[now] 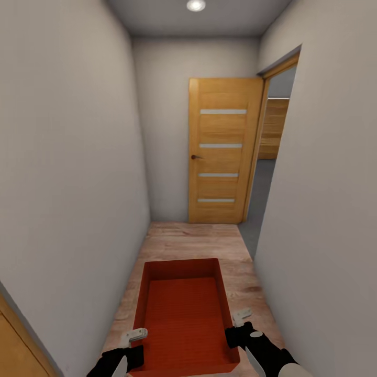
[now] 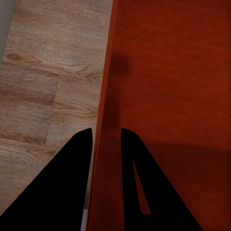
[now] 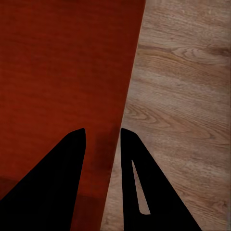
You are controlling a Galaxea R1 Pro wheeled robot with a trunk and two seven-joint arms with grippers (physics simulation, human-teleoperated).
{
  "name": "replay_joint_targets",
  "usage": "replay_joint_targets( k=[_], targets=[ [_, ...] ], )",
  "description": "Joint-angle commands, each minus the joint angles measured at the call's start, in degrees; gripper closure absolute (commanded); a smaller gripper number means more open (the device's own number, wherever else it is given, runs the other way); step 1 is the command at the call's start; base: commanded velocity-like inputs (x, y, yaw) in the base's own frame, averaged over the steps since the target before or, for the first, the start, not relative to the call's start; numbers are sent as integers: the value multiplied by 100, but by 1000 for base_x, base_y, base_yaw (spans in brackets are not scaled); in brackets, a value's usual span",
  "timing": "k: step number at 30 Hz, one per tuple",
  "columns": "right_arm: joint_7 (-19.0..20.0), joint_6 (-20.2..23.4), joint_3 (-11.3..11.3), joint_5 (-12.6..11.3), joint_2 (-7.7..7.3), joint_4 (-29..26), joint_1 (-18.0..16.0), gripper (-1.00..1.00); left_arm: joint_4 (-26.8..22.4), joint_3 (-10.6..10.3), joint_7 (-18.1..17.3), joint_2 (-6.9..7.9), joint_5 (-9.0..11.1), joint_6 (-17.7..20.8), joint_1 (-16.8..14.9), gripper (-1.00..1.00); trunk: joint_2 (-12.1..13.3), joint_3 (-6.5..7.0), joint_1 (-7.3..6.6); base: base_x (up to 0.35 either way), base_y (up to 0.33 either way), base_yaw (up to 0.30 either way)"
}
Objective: Move the two storage containers from the living room to the garage. In the garage, place one container on the floor and stack the other container on top of it (either order is fine).
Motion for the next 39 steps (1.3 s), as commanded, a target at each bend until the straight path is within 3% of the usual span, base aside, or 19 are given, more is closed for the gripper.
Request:
replay_joint_targets(
  k=[1,39],
  targets=[
    [177,36,-61,12,205,4,0,100,-18,1,66,-6,-126,-48,3,100,-6,-5,6,323,0,0],
    [177,37,-65,32,205,-2,1,100,-17,-3,66,3,-133,-48,0,100,-6,-5,6,323,0,0]
  ],
)
